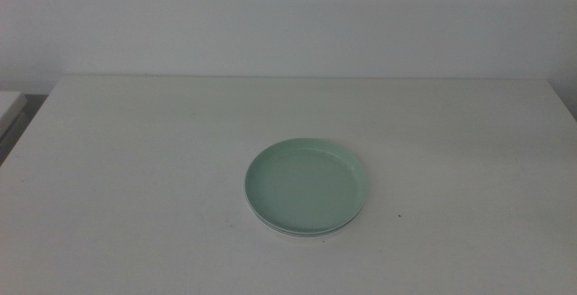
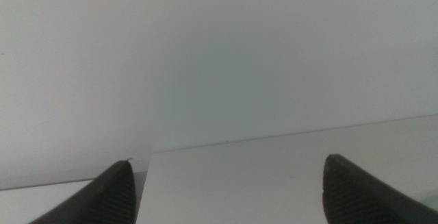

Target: Stack the three bowls on top of each other.

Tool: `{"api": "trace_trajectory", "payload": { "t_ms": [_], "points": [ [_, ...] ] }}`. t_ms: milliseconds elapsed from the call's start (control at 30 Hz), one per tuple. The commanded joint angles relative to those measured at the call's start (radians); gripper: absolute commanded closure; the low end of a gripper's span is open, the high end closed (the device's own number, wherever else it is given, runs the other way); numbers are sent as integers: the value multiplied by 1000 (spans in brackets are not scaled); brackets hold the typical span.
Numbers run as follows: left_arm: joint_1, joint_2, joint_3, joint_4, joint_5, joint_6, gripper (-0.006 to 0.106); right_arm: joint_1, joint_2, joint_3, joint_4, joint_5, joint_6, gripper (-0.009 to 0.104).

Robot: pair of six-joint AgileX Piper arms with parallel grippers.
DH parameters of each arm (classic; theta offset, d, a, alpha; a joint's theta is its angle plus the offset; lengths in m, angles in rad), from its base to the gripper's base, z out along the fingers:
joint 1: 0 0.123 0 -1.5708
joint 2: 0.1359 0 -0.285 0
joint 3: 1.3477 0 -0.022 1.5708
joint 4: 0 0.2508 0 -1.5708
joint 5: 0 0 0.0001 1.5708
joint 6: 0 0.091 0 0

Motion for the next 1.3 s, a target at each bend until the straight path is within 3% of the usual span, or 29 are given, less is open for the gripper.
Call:
{"api": "trace_trajectory", "payload": {
  "t_ms": [0, 100, 167, 333, 533, 700, 833, 1067, 1267],
  "points": [
    [1, -3, 8, -5, -16, -2, 7, -3, -21, 37, -93, -57, -7, 2],
    [1, -28, 59, -5, -51, -2, 7, -15, -84, 138, -254, -238, -7, 2],
    [1, -74, 121, -3, -94, -2, 7, -37, -133, 231, -305, -288, -7, 2],
    [-17, -235, 358, -1, -214, -2, 7, -136, -302, 485, -251, -316, -7, 2],
    [-35, -477, 618, -1, -232, -2, 7, -263, -566, 791, -216, -574, -7, 2],
    [-35, -694, 830, -12, -282, -2, 7, -292, -723, 989, -239, -632, -7, 2],
    [-35, -694, 900, -14, -320, -2, 7, -304, -723, 1020, -277, -669, -7, 2],
    [-35, -694, 907, -27, -342, -2, 7, -305, -723, 1102, -277, -811, -7, 2],
    [-35, -694, 907, -47, -344, -2, 7, -305, -723, 1102, -273, -764, -7, 2]
  ]
}}
